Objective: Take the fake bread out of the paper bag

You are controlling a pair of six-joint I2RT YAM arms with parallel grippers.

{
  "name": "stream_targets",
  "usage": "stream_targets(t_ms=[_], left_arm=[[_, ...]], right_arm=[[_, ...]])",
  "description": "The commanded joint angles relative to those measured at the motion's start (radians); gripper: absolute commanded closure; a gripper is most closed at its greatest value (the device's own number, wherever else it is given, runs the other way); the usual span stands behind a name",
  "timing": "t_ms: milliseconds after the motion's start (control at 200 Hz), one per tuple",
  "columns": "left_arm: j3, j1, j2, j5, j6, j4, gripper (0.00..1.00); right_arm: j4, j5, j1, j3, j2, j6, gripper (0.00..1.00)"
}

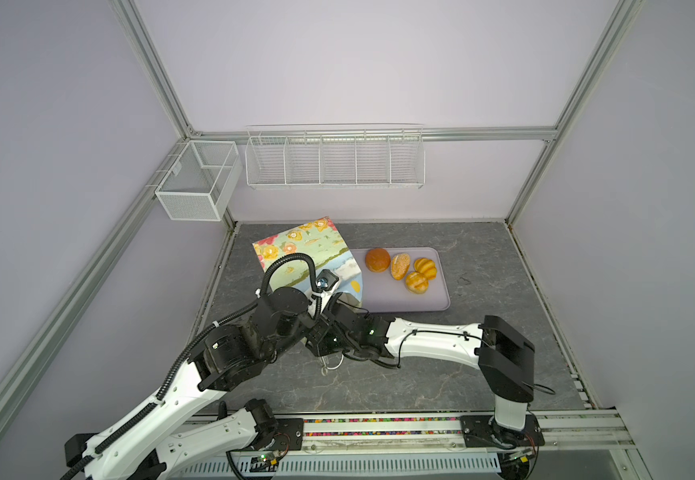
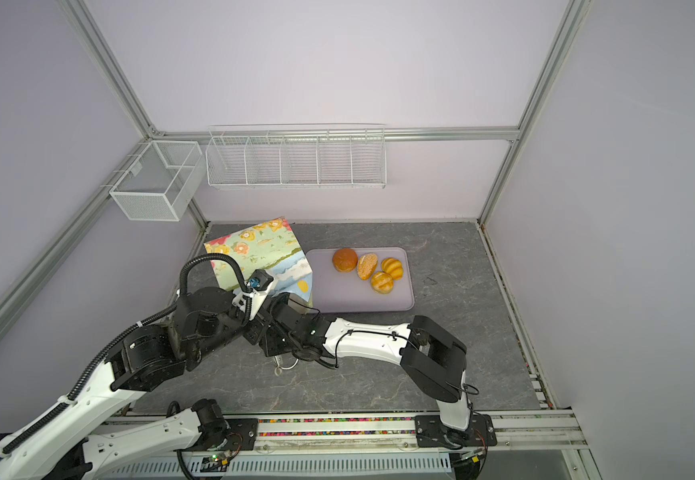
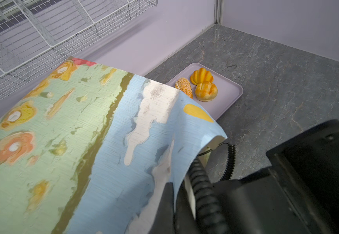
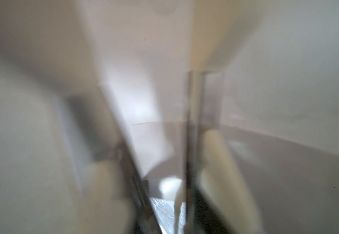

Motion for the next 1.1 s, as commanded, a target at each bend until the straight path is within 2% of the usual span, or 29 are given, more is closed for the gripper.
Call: stream_targets(t_ms=[0,220,390,610,810,1094], left_arm=[[0.003,-0.039,-0.009,0.122,0.029,0.093,1.00],[-0.079,-0.039,-0.034,0.050,0.039,0.130,1.00],[-0.155,-0.037,-0.036,-0.003,0.015,0.194,1.00],[-0.143,-0.038,-0.083,-0.030,0.015,0.201,1.00],[-0.117,-0.038,-0.130,-0.128,0.042,0.147,1.00],[-0.172,-0.039,-0.075,-0.182,-0.004,0.168,1.00]], right_arm=[[-0.038,0.037,-0.030,0.039,-0.013,-0.031,0.74],[-0.065,0.034,-0.032,0.007,-0.068,-0.059,0.88],[-0.059,0.032,-0.021,-0.074,-0.122,-0.028,0.93],[-0.036,0.059,-0.005,-0.113,-0.139,-0.017,0.93],[-0.077,0.091,0.040,-0.088,-0.184,-0.038,0.93],[-0.203,0.136,0.098,-0.106,-0.240,-0.018,0.93]])
